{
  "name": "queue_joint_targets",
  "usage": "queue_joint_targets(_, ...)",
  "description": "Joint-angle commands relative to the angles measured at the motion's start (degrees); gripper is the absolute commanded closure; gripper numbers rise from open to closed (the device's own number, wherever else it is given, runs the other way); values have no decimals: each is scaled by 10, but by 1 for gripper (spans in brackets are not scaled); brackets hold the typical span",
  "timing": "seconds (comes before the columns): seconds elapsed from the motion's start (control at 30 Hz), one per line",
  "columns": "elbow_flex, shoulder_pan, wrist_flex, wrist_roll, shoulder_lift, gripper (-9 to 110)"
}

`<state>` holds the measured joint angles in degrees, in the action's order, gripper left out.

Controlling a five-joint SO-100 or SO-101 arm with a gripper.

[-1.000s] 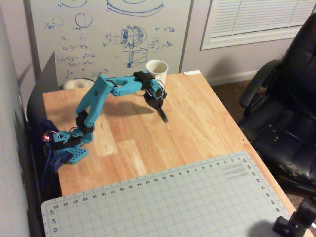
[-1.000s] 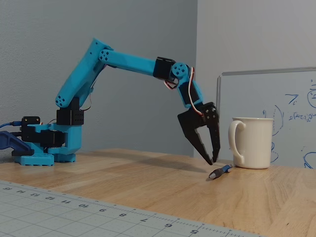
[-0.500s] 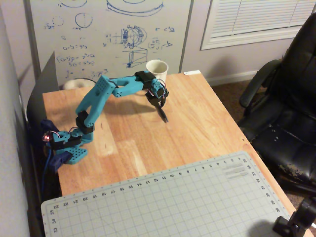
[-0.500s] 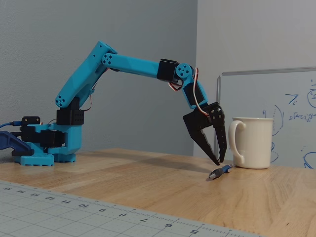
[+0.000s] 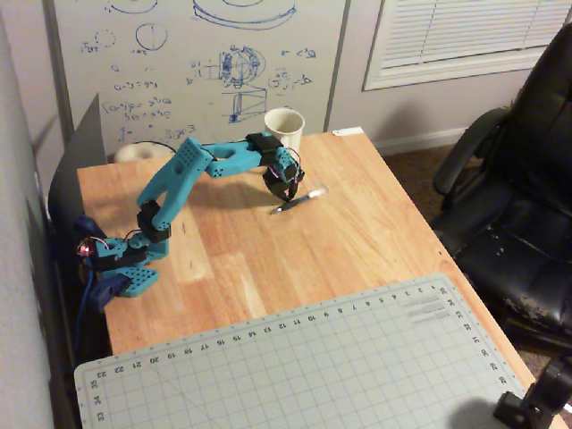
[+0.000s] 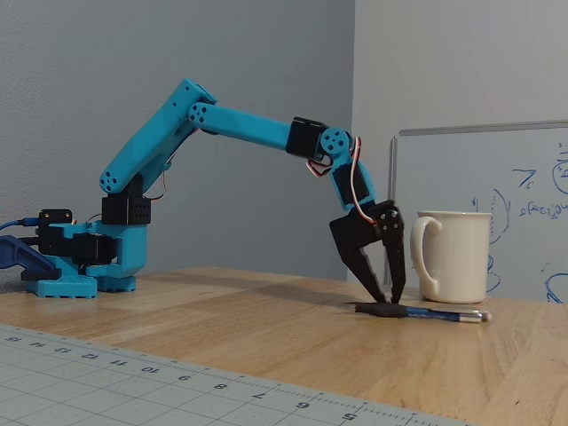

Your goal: Touch the pen.

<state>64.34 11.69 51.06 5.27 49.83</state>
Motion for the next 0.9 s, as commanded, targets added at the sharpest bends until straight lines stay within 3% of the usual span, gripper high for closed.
queue_joint_targets(0.0,-38,-3,-13,-2,24,101)
queue_joint_targets(0.87,-40,-26,-5,-3,90,101)
